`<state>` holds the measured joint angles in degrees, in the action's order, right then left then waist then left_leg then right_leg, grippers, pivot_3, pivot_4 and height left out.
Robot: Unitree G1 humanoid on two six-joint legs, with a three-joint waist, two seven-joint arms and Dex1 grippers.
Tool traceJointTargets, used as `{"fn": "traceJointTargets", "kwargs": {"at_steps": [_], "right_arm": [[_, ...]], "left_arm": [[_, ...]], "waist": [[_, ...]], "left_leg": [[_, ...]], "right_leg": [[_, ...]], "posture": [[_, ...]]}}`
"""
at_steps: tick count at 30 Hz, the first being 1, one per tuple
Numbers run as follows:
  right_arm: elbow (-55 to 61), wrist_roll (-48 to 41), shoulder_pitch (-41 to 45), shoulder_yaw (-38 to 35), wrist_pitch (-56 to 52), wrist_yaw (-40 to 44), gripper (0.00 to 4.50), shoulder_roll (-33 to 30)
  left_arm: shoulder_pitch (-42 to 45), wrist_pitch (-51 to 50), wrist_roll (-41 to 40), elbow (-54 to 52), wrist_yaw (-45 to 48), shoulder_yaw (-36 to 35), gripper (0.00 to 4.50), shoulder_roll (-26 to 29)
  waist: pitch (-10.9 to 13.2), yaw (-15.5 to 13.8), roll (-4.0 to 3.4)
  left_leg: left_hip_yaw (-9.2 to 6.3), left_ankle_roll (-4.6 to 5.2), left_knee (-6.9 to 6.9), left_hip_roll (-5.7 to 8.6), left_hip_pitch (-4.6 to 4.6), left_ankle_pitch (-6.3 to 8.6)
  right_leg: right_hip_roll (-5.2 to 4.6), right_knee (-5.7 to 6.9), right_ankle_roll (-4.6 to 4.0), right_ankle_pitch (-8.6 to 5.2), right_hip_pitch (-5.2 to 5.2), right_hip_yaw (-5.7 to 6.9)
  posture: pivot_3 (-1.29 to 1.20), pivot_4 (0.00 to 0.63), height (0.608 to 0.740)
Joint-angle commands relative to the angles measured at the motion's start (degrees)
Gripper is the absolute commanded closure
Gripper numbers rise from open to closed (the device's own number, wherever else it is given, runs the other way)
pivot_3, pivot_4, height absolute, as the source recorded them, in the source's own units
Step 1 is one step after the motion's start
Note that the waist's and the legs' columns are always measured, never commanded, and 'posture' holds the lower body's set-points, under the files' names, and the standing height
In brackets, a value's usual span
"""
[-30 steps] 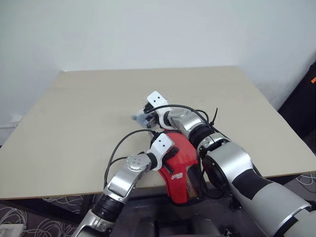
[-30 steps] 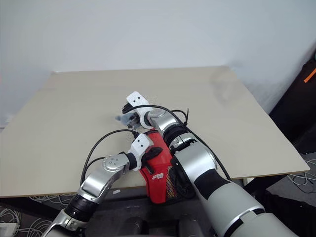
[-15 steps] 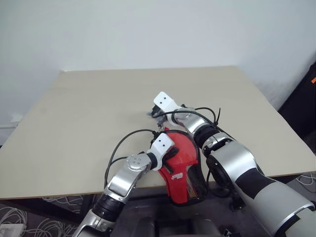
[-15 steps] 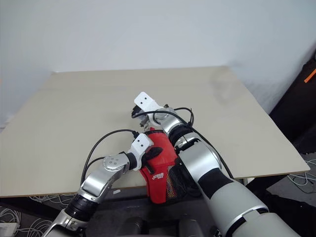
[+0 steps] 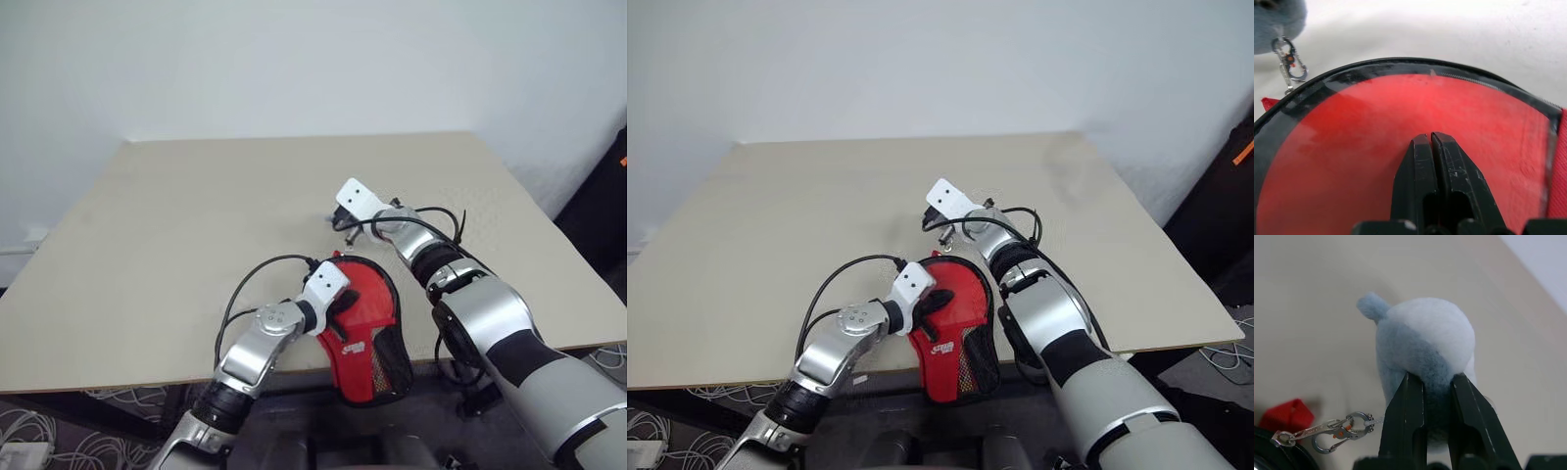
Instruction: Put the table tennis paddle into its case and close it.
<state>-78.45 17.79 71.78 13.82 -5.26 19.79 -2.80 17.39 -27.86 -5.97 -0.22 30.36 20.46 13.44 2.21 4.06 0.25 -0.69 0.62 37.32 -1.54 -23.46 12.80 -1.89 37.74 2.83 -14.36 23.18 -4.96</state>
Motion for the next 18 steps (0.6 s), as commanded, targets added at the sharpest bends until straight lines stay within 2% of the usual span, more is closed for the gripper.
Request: {"fn": "traceJointTargets", "kwargs": {"at_steps": [1, 13, 18], "right_arm": [[2.4, 1.2, 1.8, 0.1, 1.7, -0.5, 4.36, -3.5], [4.3, -0.7, -0.4, -1.2, 1.4, 5.4, 4.36, -7.7], [5.8, -0.7, -1.2, -1.6, 1.6, 7.6, 4.36, -8.5]], "left_arm": [[0.6, 0.4, 1.7, 4.9, 0.1, 0.8, 4.5, -0.6], [5.0, 5.2, 2.8, 13.8, 1.9, 0.5, 4.5, -3.1], [6.7, 7.0, 3.0, 17.4, 2.5, 0.1, 4.5, -4.0]], "waist": [[0.0, 0.0, 0.0], [-0.1, 0.0, -0.08], [0.0, 0.0, -0.1]], "left_leg": [[0.0, 0.0, 0.0, 0.0, 0.0, 0.0], [-0.02, 0.01, 0.08, 0.02, 0.06, 0.0], [0.0, 0.02, -0.05, 0.02, 0.53, 0.01]], "right_leg": [[0.0, 0.0, 0.0, 0.0, 0.0, 0.0], [-0.01, -0.01, 0.0, 0.0, -0.13, 0.02], [-0.01, -0.12, 0.02, -0.01, -0.59, 0.0]], "posture": [[0.0, 0.0, 0.74], [0.0, 0.0, 0.74], [0.0, 0.0, 0.74]]}}
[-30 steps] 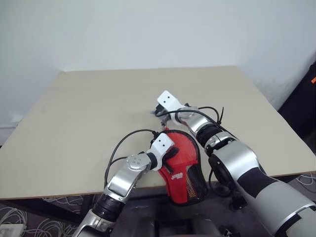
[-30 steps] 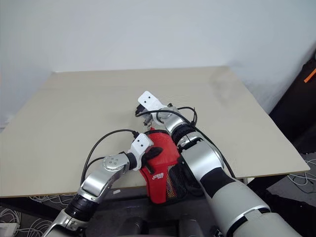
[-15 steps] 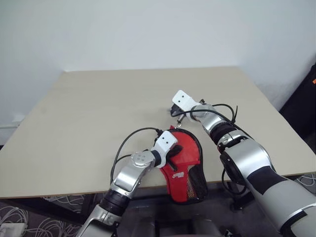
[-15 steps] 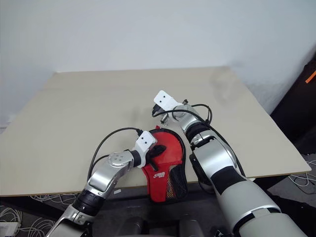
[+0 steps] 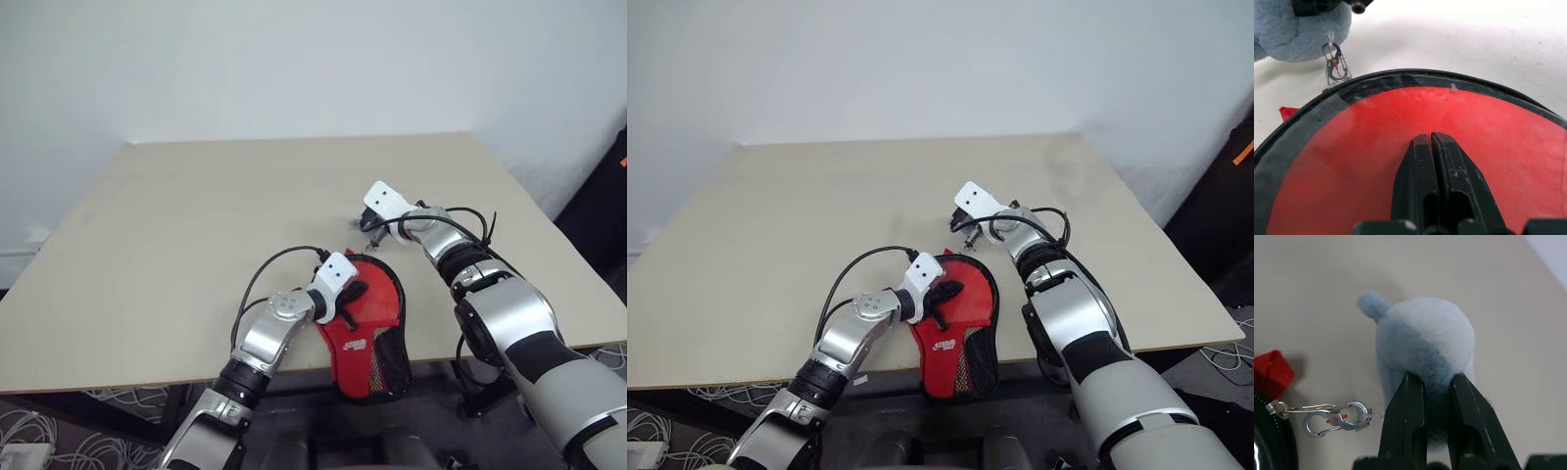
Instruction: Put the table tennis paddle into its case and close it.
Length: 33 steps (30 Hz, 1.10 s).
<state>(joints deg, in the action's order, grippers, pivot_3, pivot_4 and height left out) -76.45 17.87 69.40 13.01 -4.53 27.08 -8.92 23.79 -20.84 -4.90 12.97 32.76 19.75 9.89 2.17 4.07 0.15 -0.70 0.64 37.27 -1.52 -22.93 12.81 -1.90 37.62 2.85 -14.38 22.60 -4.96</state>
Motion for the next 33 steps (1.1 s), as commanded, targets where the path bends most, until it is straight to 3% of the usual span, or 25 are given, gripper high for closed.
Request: {"fn": "traceJointTargets", "kwargs": {"at_steps": [1, 15, 33], "right_arm": [[4.2, -0.6, 0.8, -0.7, 1.0, 0.8, 4.36, -2.8], [14.9, -1.2, -7.5, -1.6, -2.7, 5.9, 4.36, -12.0], [62.0, -6.8, -29.5, -4.8, -33.5, 16.0, 4.36, -26.6]], "left_arm": [[0.7, 0.4, 2.0, 4.9, 0.2, 0.8, 4.5, -0.6], [3.1, 3.9, 2.5, 11.0, 2.2, -0.6, 4.5, -3.1], [2.8, 4.7, 3.3, 12.0, 3.0, -0.6, 4.5, -4.1]], "waist": [[0.0, 0.0, 0.0], [0.0, -1.1, -0.02], [0.0, -1.6, -0.03]], "left_leg": [[0.0, 0.01, -0.08, 0.0, 0.23, 0.01], [0.02, 0.01, -0.03, 0.09, 0.28, 0.01], [0.05, 0.13, 0.09, 0.19, 0.21, 0.08]], "right_leg": [[0.0, -0.1, 0.01, -0.02, -0.25, 0.01], [-0.03, -0.09, 0.05, -0.04, -0.32, -0.09], [-0.03, -0.07, 0.46, -0.3, -0.3, -0.25]], "posture": [[0.0, 0.0, 0.74], [0.0, 0.0, 0.74], [0.0, 0.0, 0.74]]}}
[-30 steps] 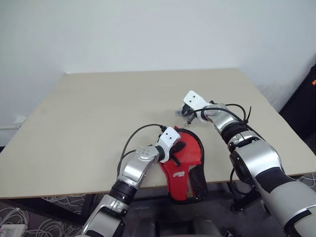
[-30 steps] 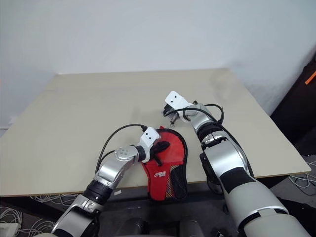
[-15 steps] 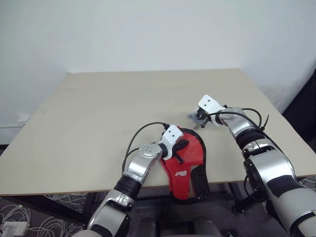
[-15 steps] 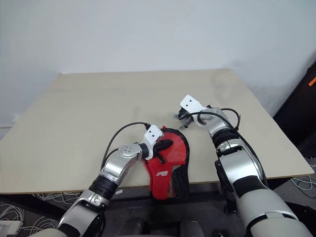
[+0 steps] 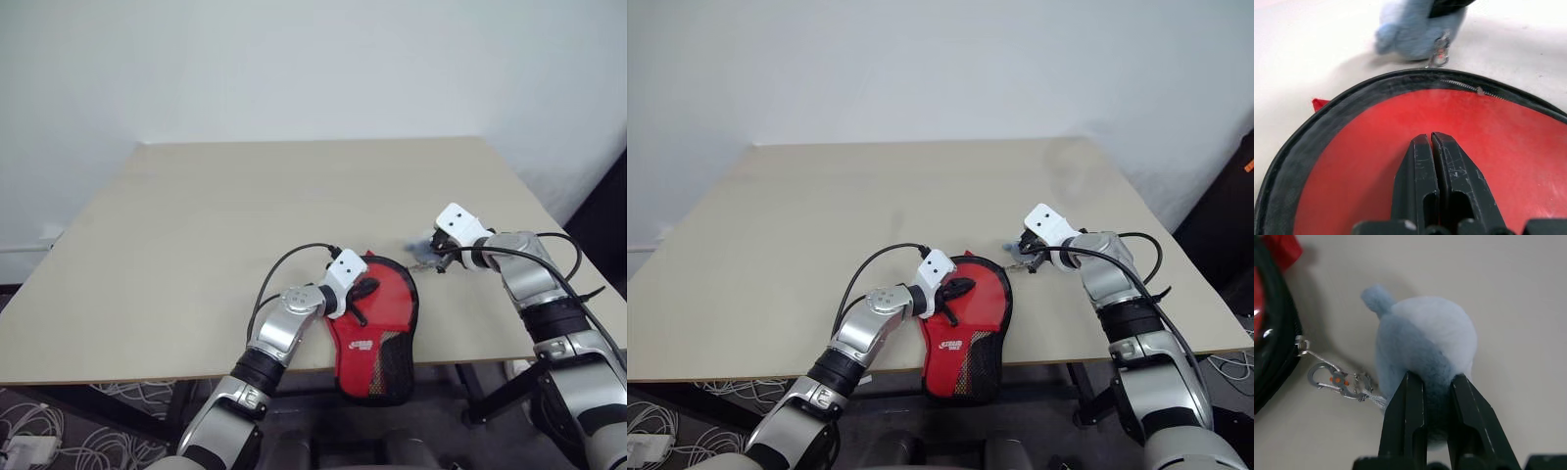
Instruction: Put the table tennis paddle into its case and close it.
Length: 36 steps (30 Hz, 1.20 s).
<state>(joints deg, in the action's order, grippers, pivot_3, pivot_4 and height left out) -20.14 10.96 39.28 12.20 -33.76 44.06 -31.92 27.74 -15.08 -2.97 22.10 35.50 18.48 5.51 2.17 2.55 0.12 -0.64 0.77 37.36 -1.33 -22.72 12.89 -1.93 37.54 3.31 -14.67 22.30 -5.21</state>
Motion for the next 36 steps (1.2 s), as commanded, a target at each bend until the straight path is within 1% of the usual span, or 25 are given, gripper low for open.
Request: {"fn": "traceJointTargets", "kwargs": {"at_steps": [1, 7, 8, 9, 12, 13, 15, 18, 19, 21, 23, 26, 29, 32, 36], "right_arm": [[6.4, -0.1, 0.4, -3.9, -5.0, -1.2, 4.36, -3.9], [9.7, -2.0, -0.5, -3.3, -9.4, -1.4, 4.36, -4.1], [10.2, -2.2, -0.9, -2.9, -10.1, -1.2, 3.65, -4.2], [10.7, -2.5, -1.3, -2.5, -10.8, -0.8, 3.41, -4.2], [12.7, -2.6, -2.3, -0.4, -12.1, 1.0, 2.35, -5.5], [14.0, -3.0, -2.5, 0.7, -12.7, 3.0, 1.93, -6.5], [16.3, -6.0, -1.0, 0.5, -15.7, 7.1, 1.28, -7.5], [16.6, -9.4, 3.7, -0.3, -17.6, 11.7, 1.28, -8.5], [14.8, -10.6, 6.6, -0.8, -17.3, 13.0, 1.28, -8.3], [9.1, -10.9, 11.7, -1.3, -14.5, 12.5, 1.28, -7.0], [-0.3, -9.6, 16.8, -1.4, -9.6, 8.7, 1.28, -4.6], [-18.5, -7.5, 23.9, -1.9, 1.2, 1.1, 1.28, 0.1], [-32.8, -6.0, 28.2, -1.9, 9.4, -3.9, 1.28, 3.6], [-42.9, -4.4, 29.3, -1.4, 15.5, -7.1, 1.28, 6.2], [-49.4, -2.8, 28.9, -1.4, 20.0, -9.6, 1.28, 7.4]], "left_arm": [[-1.1, -1.0, 1.4, 2.9, 0.3, 0.7, 4.5, 0.2], [-0.8, -0.8, 1.6, 3.3, 0.7, 0.9, 4.5, 0.1], [-0.8, -0.7, 1.6, 3.3, 0.8, 0.9, 4.5, 0.1], [-0.7, -0.7, 1.6, 3.3, 0.8, 0.9, 4.5, 0.1], [-0.6, -0.7, 1.7, 3.4, 1.0, 0.9, 4.5, 0.2], [-0.6, -0.7, 1.8, 3.3, 1.0, 1.0, 4.5, 0.2], [-0.6, -0.7, 1.9, 3.2, 1.1, 1.0, 4.5, 0.3], [-0.4, -0.6, 2.0, 3.4, 1.1, 1.0, 4.5, 0.4], [-0.4, -0.6, 2.0, 3.5, 1.1, 1.0, 4.5, 0.4], [-0.2, -0.4, 2.2, 3.8, 1.1, 1.0, 4.5, 0.4], [-0.1, -0.3, 2.2, 4.1, 1.2, 1.0, 4.5, 0.3], [0.1, -0.1, 2.4, 4.3, 1.0, 1.0, 4.5, 0.2], [0.0, -0.2, 2.5, 4.0, 0.9, 1.1, 4.5, 0.2], [-0.5, -0.6, 2.5, 2.9, 0.4, 1.0, 4.5, 0.3], [-1.5, -1.2, 2.5, 1.5, 0.0, 0.8, 4.5, 0.7]], "waist": [[0.0, -0.1, 0.0], [0.0, -0.1, 0.01], [0.0, -0.1, 0.01], [0.0, 0.0, 0.01], [0.0, 0.0, 0.01], [0.0, 0.0, 0.01], [0.0, 0.1, 0.01], [0.0, 0.2, -0.04], [0.0, 0.2, -0.09], [0.0, 0.2, -0.13], [0.0, 0.1, -0.09], [-0.2, 0.1, 0.1], [-0.2, 0.1, 0.1], [-0.2, 0.2, 0.08], [-0.2, 0.4, -0.03]], "left_leg": [[-0.01, 0.0, 0.0, 0.0, 0.0, 0.0], [-0.01, 0.01, 0.0, 0.0, 0.0, 0.01], [0.0, 0.01, 0.0, 0.0, 0.0, 0.01], [0.0, 0.01, 0.01, 0.0, 0.0, 0.01], [0.0, 0.01, 0.01, 0.0, 0.0, 0.01], [0.01, 0.01, 0.0, 0.0, 0.01, 0.01], [0.02, 0.02, -0.01, -0.01, 0.04, 0.02], [0.03, 0.02, -0.04, -0.03, 0.09, 0.02], [0.06, 0.02, -0.05, -0.04, 0.08, 0.02], [0.08, 0.02, -0.05, -0.03, 0.08, 0.01], [0.06, 0.02, -0.05, -0.04, 0.08, 0.02], [0.03, 0.01, -0.08, -0.04, 0.1, 0.02], [0.03, 0.01, -0.08, -0.06, 0.09, 0.02], [0.08, 0.01, -0.1, -0.05, 0.05, 0.02], [0.1, 0.01, -0.11, -0.05, 0.07, 0.01]], "right_leg": [[0.0, 0.0, 0.0, -0.01, -0.01, 0.01], [0.0, -0.02, 0.01, -0.02, -0.01, 0.02], [0.0, -0.02, 0.01, -0.02, 0.0, 0.01], [0.0, -0.02, 0.01, -0.02, -0.01, 0.01], [0.0, -0.02, 0.02, -0.02, -0.01, 0.01], [0.0, -0.02, 0.01, -0.02, -0.01, 0.01], [0.0, -0.02, 0.01, -0.03, -0.01, 0.0], [0.02, -0.01, 0.01, -0.03, -0.01, -0.02], [0.02, -0.01, 0.01, -0.03, 0.01, -0.04], [0.02, -0.01, 0.02, -0.03, 0.03, -0.05], [0.02, -0.04, 0.02, -0.04, 0.03, -0.03], [0.02, -0.12, 0.01, -0.04, -0.05, 0.03], [0.02, -0.12, -0.01, -0.02, -0.06, 0.03], [0.02, -0.1, -0.23, 0.11, -0.02, -0.03], [0.02, -0.07, -0.27, 0.14, 0.01, -0.08]], "posture": [[0.0, 0.0, 0.74], [0.0, 0.0, 0.74], [0.0, 0.0, 0.74], [0.0, 0.0, 0.74], [0.0, 0.0, 0.74], [0.0, 0.0, 0.74], [0.0, 0.0, 0.74], [0.0, 0.0, 0.74], [0.0, 0.0, 0.74], [0.0, 0.0, 0.74], [0.0, 0.0, 0.74], [0.0, 0.0, 0.74], [0.0, 0.0, 0.74], [0.0, 0.0, 0.74], [0.0, 0.0, 0.74]]}}
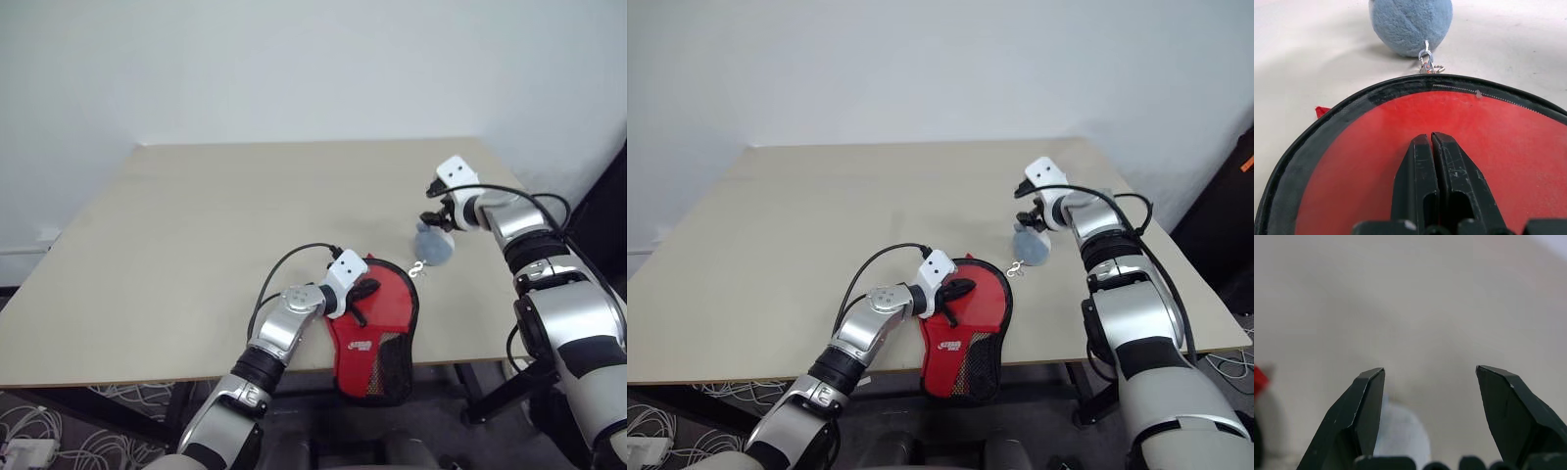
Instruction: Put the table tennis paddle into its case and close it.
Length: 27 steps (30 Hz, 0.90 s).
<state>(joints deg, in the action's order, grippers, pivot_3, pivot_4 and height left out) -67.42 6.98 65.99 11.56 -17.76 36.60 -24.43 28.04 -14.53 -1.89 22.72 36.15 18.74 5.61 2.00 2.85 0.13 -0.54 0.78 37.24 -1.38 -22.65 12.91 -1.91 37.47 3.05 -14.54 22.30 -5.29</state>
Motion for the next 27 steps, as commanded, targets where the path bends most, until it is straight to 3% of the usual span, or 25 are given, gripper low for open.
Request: {"fn": "traceJointTargets", "kwargs": {"at_steps": [1, 6, 13, 20, 27], "right_arm": [[-3.1, 1.5, 2.0, -0.9, 4.6, -2.8, 1.28, 0.1], [-5.0, 1.9, 1.4, -1.7, 4.3, -2.2, 1.28, -0.3], [-1.5, 0.6, 0.0, -2.4, -2.4, 9.6, 1.28, -2.4], [9.2, 0.9, -5.7, -0.8, -10.0, 20.1, 1.28, -5.3], [17.4, 0.8, -10.7, -0.6, -16.4, 22.1, 1.28, -6.7]], "left_arm": [[-2.1, -1.9, 1.5, 0.4, -0.7, 0.5, 4.5, 0.7], [-3.1, -2.8, 1.6, -1.1, -1.0, 0.5, 4.5, 1.0], [-2.9, -2.9, 1.8, -0.9, -1.2, 0.6, 4.5, 0.5], [-2.2, -2.2, 2.0, 0.4, -0.7, 0.8, 4.5, 0.1], [-1.7, -1.7, 2.1, 1.4, -0.6, 0.6, 4.5, 0.0]], "waist": [[0.0, 0.2, -0.05], [0.0, 0.2, -0.08], [0.0, 0.2, -0.09], [-0.1, 0.1, -0.12], [-0.1, 0.1, -0.15]], "left_leg": [[0.0, 0.0, -0.02, 0.0, 0.01, 0.0], [-0.01, 0.0, -0.05, -0.01, 0.03, 0.0], [-0.01, 0.0, -0.05, -0.01, 0.04, 0.0], [-0.01, 0.0, -0.02, -0.01, 0.03, 0.0], [-0.01, 0.0, 0.01, 0.0, 0.03, 0.01]], "right_leg": [[0.0, 0.0, 0.0, 0.0, 0.0, -0.01], [0.02, 0.01, 0.02, -0.01, 0.0, -0.03], [0.04, 0.01, 0.22, -0.13, -0.01, -0.03], [0.03, 0.0, 0.28, -0.17, -0.01, -0.02], [0.03, -0.01, 0.29, -0.18, -0.03, -0.01]], "posture": [[0.0, 0.0, 0.74], [0.0, 0.0, 0.74], [0.0, 0.0, 0.74], [0.0, 0.0, 0.74], [0.0, 0.0, 0.74]]}}
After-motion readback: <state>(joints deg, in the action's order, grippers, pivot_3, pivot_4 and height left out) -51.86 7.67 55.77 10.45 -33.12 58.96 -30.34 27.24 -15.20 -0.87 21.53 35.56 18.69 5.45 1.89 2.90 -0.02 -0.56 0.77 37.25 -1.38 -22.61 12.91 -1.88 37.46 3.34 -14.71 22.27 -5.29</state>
